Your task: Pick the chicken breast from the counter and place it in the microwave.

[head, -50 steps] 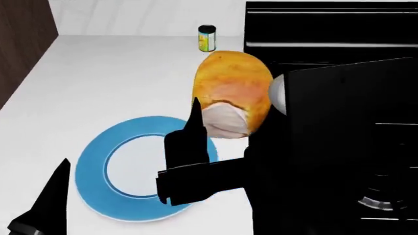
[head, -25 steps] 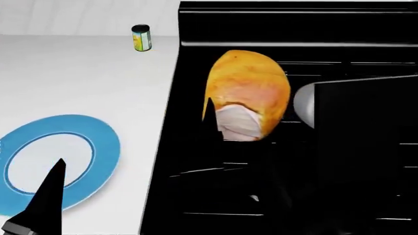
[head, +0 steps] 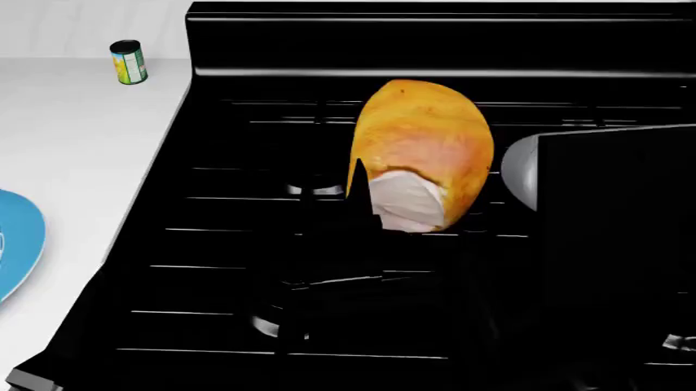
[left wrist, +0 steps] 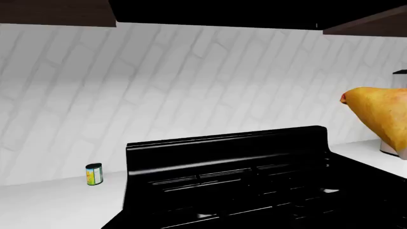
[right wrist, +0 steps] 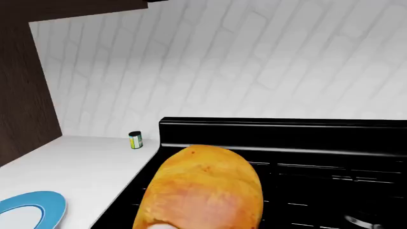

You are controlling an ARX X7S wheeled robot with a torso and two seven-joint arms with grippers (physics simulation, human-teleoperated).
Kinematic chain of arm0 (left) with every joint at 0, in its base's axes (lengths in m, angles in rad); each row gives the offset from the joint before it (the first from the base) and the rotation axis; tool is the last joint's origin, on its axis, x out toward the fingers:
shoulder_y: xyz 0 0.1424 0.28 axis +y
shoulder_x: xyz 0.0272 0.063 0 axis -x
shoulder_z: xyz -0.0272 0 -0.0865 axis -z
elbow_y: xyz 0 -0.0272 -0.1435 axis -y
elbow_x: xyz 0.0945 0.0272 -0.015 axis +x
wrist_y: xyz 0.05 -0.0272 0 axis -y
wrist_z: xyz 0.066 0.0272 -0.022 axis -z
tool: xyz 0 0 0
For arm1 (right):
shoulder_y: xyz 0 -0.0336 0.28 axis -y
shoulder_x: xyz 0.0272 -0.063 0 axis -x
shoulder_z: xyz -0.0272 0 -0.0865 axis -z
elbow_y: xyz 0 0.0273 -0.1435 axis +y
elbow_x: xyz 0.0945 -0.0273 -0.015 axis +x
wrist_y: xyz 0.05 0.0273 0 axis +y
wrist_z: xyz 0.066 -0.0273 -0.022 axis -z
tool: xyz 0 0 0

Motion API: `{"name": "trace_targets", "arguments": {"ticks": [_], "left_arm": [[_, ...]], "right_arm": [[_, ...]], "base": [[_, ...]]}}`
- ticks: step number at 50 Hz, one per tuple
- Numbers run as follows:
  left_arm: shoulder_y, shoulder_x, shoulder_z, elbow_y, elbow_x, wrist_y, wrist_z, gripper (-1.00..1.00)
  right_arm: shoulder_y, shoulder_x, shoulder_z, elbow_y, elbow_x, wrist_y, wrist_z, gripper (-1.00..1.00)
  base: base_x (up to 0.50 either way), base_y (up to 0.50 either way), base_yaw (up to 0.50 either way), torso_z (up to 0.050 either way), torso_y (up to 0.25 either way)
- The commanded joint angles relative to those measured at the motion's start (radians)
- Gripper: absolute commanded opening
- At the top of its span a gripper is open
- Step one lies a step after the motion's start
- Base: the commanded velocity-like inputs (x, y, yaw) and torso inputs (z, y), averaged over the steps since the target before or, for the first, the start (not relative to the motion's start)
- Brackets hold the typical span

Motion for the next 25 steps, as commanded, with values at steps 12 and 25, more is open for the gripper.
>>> {"name": "trace_targets", "arguments": {"ticks": [12,25], "left_arm": [[-0.067,0.057,-0.025,-0.055,0.029,0.023,0.009,1.0],[-0.108,0.109,-0.012,-0.129,0.091,0.047,0.062,1.0]], "right_arm": [[0.478,-0.009,-0.011,0.091,0.177,0.049,0.061,-1.0],[1.016,-0.135,-0.114,0.576,-0.091,0.278,-0.234,-1.0]], "base": [[0.0,0.0,0.0,0.0,0.0],[0.0,0.0,0.0,0.0,0.001]]}}
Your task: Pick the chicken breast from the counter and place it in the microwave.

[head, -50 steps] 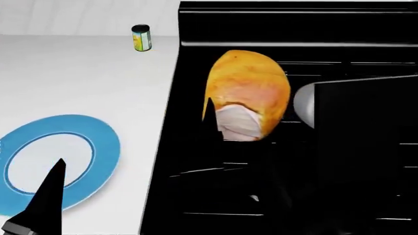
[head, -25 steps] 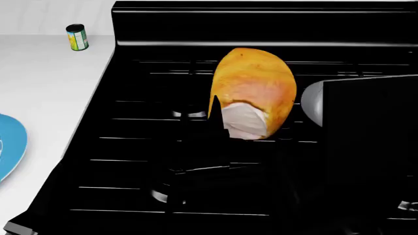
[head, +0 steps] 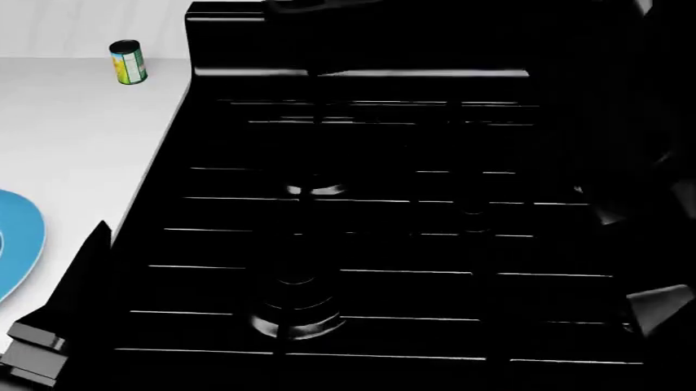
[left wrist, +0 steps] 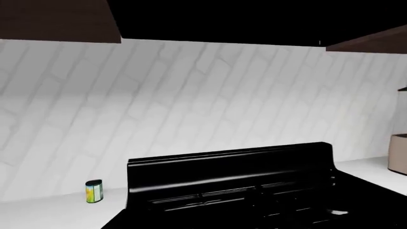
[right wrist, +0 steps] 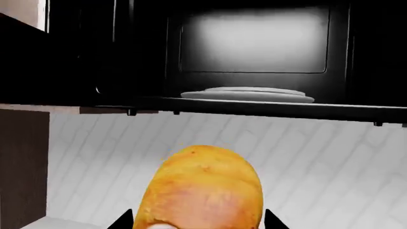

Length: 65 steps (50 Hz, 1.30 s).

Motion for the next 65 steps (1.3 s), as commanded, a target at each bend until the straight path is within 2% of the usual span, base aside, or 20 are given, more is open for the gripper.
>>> {"name": "trace_targets", "arguments": {"ticks": [1,17,25,29,31,38,44,65], "left_arm": [[-0.019,0.063,-0.023,-0.068,0.082,0.052,0.037,1.0],[-0.015,0.07,-0.028,-0.062,0.102,0.069,0.031,1.0],[0.001,0.051,-0.045,-0.049,0.091,0.082,0.024,1.0],[0.011,0.039,-0.056,-0.044,0.086,0.09,0.022,1.0],[0.012,0.036,-0.059,-0.042,0.081,0.093,0.022,1.0],[0.007,0.022,-0.071,-0.035,0.057,0.097,0.021,1.0],[0.014,0.002,-0.089,-0.023,0.031,0.105,0.013,1.0],[-0.009,0.018,-0.062,0.001,0.02,0.079,-0.02,1.0]], "right_arm": [[0.411,-0.116,-0.047,0.334,-0.201,0.156,-0.224,-1.0],[0.706,-0.319,-0.206,0.842,-0.669,0.1,-0.711,-1.0],[0.711,-0.584,0.134,1.055,-1.418,0.245,-1.111,-1.0],[0.712,-0.68,0.265,1.178,-1.797,0.21,-1.303,-1.0],[0.712,-0.711,0.309,1.241,-1.922,0.18,-1.36,-1.0],[0.712,-0.713,0.222,1.429,-1.879,0.12,-1.322,-1.0],[0.712,-0.714,0.218,1.521,-1.859,0.103,-1.291,-1.0],[0.712,-0.714,0.135,1.599,-1.797,0.064,-1.293,-1.0]], "base": [[0.0,0.0,0.0,0.0,0.0],[0.0,0.0,0.0,0.0,0.0],[0.0,0.0,0.0,0.0,0.0],[0.0,0.0,0.0,0.0,0.0],[0.0,0.0,0.0,0.0,0.0],[0.0,0.0,0.0,0.0,0.0],[0.0,0.0,0.0,0.0,0.0],[0.0,0.0,0.0,0.0,0.0]]}}
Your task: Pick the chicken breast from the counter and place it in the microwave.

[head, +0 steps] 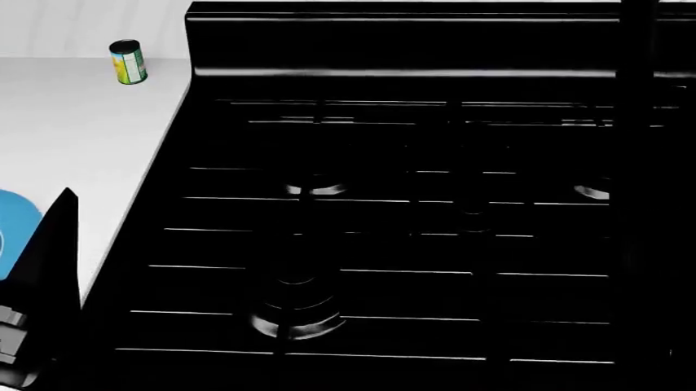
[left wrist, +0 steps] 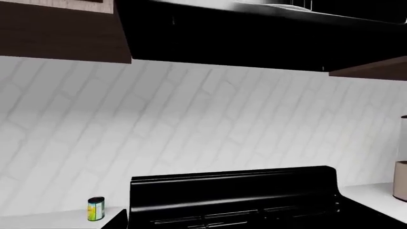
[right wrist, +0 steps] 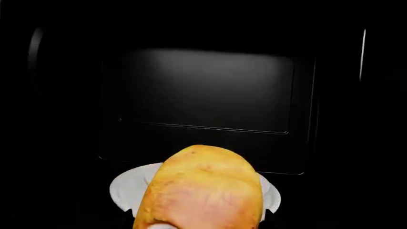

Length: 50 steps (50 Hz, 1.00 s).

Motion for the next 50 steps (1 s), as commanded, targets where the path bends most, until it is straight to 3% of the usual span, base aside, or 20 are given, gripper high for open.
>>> {"name": "trace_targets", "arguments": {"ticks": [1,34,35,50], "left_arm": [[0.003,0.033,-0.021,-0.002,0.037,0.023,-0.015,1.0],[0.038,0.039,-0.008,-0.001,0.07,0.048,-0.021,1.0],[0.038,0.038,-0.009,-0.001,0.07,0.048,-0.022,1.0],[0.04,0.024,-0.012,0.015,0.053,0.049,-0.038,1.0]], "right_arm": [[0.004,-0.028,-0.035,0.05,-0.017,-0.028,-0.055,-1.0],[0.004,-0.028,-0.078,0.04,0.016,-0.031,-0.061,-1.0],[0.004,-0.028,-0.074,0.039,0.015,-0.028,-0.061,1.0],[0.004,-0.028,-0.075,0.027,0.009,-0.017,-0.065,1.0]], "base": [[0.0,0.0,0.0,0.0,0.0],[0.48,0.0,0.0,0.0,0.001],[0.0,0.0,0.0,0.0,0.0],[0.0,0.0,0.0,0.0,0.0]]}}
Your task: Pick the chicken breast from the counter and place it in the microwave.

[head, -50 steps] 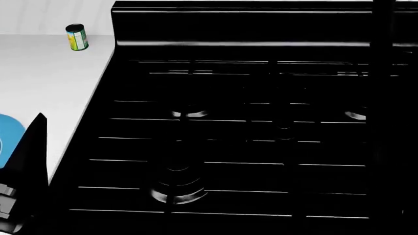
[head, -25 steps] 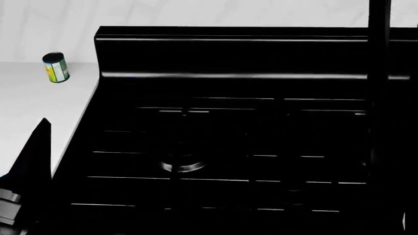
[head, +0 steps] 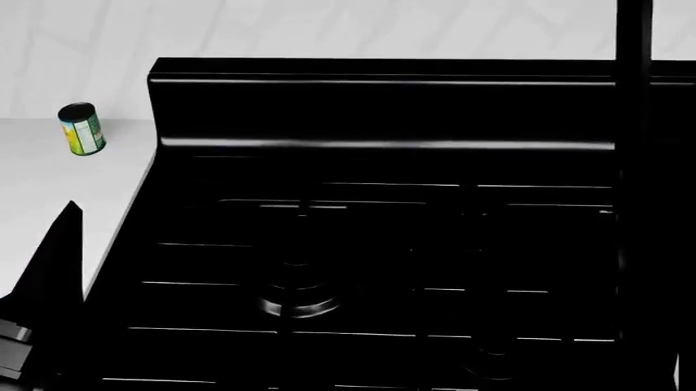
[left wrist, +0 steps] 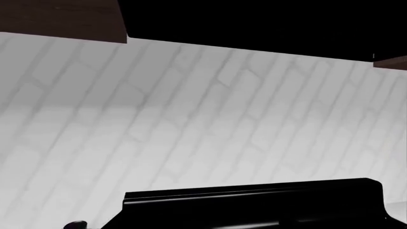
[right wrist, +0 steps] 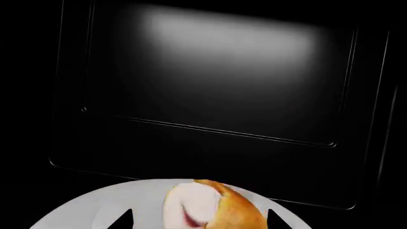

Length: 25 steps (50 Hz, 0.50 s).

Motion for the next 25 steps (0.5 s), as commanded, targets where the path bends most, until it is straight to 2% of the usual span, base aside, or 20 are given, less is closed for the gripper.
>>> {"name": "trace_targets", "arguments": {"ticks": [1,14,25], "left_arm": [[0.016,0.018,-0.033,-0.007,0.037,0.036,-0.007,1.0],[0.016,0.018,-0.031,-0.011,0.041,0.04,-0.007,1.0],[-0.005,0.045,-0.011,-0.039,0.064,0.037,0.012,1.0]], "right_arm": [[0.0,-0.021,0.021,-0.015,-0.028,0.003,-0.029,1.0],[0.0,-0.021,0.121,-0.206,-0.144,0.079,-0.043,1.0],[0.0,-0.02,0.2,-0.624,-0.316,0.347,-0.16,1.0]], "base": [[0.0,0.0,0.0,0.0,0.0],[0.0,0.0,0.0,0.0,0.0],[0.0,0.0,0.0,0.0,0.0]]}}
